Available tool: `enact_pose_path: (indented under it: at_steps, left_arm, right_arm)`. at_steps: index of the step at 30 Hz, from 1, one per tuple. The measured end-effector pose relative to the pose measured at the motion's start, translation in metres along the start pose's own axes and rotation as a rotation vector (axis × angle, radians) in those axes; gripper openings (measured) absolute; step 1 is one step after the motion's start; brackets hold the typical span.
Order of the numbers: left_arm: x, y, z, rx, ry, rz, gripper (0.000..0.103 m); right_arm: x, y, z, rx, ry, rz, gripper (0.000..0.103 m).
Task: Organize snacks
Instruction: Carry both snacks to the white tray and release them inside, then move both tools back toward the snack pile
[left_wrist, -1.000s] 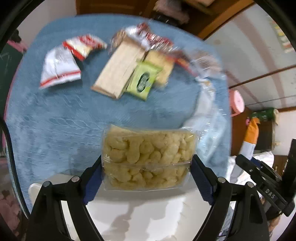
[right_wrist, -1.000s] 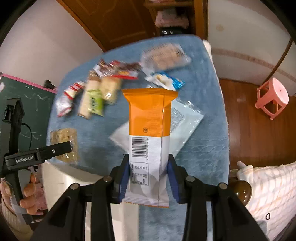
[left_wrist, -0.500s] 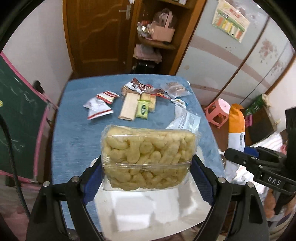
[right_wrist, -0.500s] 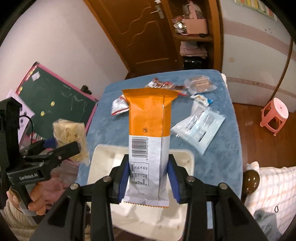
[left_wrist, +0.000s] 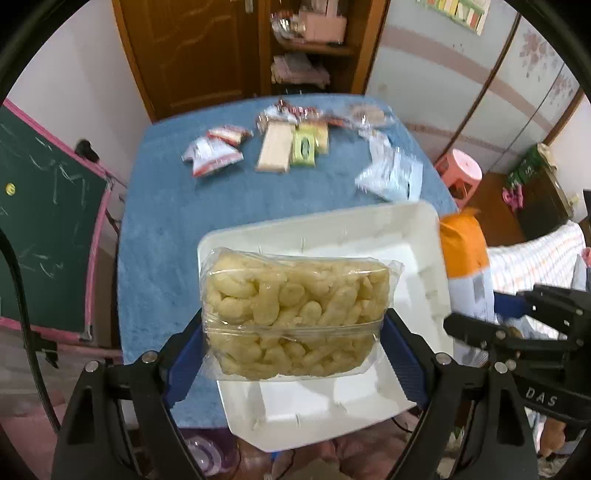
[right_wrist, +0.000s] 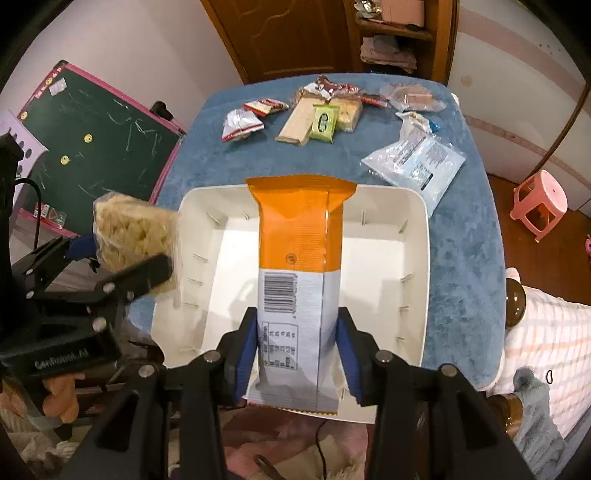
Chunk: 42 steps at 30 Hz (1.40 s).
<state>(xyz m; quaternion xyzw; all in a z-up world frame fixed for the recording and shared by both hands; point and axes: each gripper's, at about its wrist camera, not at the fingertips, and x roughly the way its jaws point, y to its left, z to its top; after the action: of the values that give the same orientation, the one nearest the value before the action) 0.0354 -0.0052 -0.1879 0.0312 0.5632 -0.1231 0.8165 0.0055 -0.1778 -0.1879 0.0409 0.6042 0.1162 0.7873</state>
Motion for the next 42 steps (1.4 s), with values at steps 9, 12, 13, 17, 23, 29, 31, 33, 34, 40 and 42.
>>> enact_pose_path:
  at_steps: [9, 12, 13, 17, 23, 29, 31, 33, 34, 40, 42]
  left_arm:
    - [0.02, 0.015, -0.009, -0.108, 0.106, -0.121, 0.102]
    - [0.012, 0.017, -0.007, -0.104, 0.079, -0.12, 0.103]
    - [0.01, 0.018, -0.006, -0.105, 0.072, -0.117, 0.103]
    - [0.003, 0.02, -0.002, -0.115, 0.059, -0.108, 0.103]
    - [-0.009, 0.019, 0.001, -0.11, 0.002, -0.079, 0.103]
    - [-0.024, 0.01, 0.005, -0.067, -0.06, -0.046, 0.103]
    - [-0.027, 0.008, 0.006, -0.057, -0.068, -0.042, 0.103]
    - [-0.03, 0.007, 0.008, -0.051, -0.074, -0.04, 0.103]
    - [-0.031, 0.006, 0.008, -0.047, -0.077, -0.038, 0.103]
    - [-0.031, 0.005, 0.016, -0.051, -0.069, -0.015, 0.102]
    - [-0.031, 0.006, 0.019, -0.055, -0.073, -0.015, 0.103]
  right_arm:
    - [0.005, 0.006, 0.003, 0.009, -0.004, -0.037, 0.055]
    - [0.003, 0.007, 0.005, 0.007, -0.011, -0.04, 0.056]
    - [0.003, 0.007, 0.006, 0.007, -0.013, -0.042, 0.056]
    - [-0.001, 0.007, 0.007, 0.018, -0.022, -0.036, 0.056]
    - [-0.007, 0.008, 0.008, 0.016, -0.037, -0.035, 0.056]
    - [-0.013, 0.009, 0.009, 0.012, -0.053, -0.035, 0.056]
    - [-0.014, 0.009, 0.009, 0.012, -0.057, -0.035, 0.056]
    - [-0.015, 0.009, 0.009, 0.01, -0.063, -0.032, 0.056]
    - [-0.016, 0.008, 0.01, 0.01, -0.065, -0.031, 0.056]
    - [-0.02, 0.004, 0.013, 0.017, -0.075, -0.021, 0.056]
    - [-0.021, 0.0, 0.015, 0.027, -0.079, -0.018, 0.056]
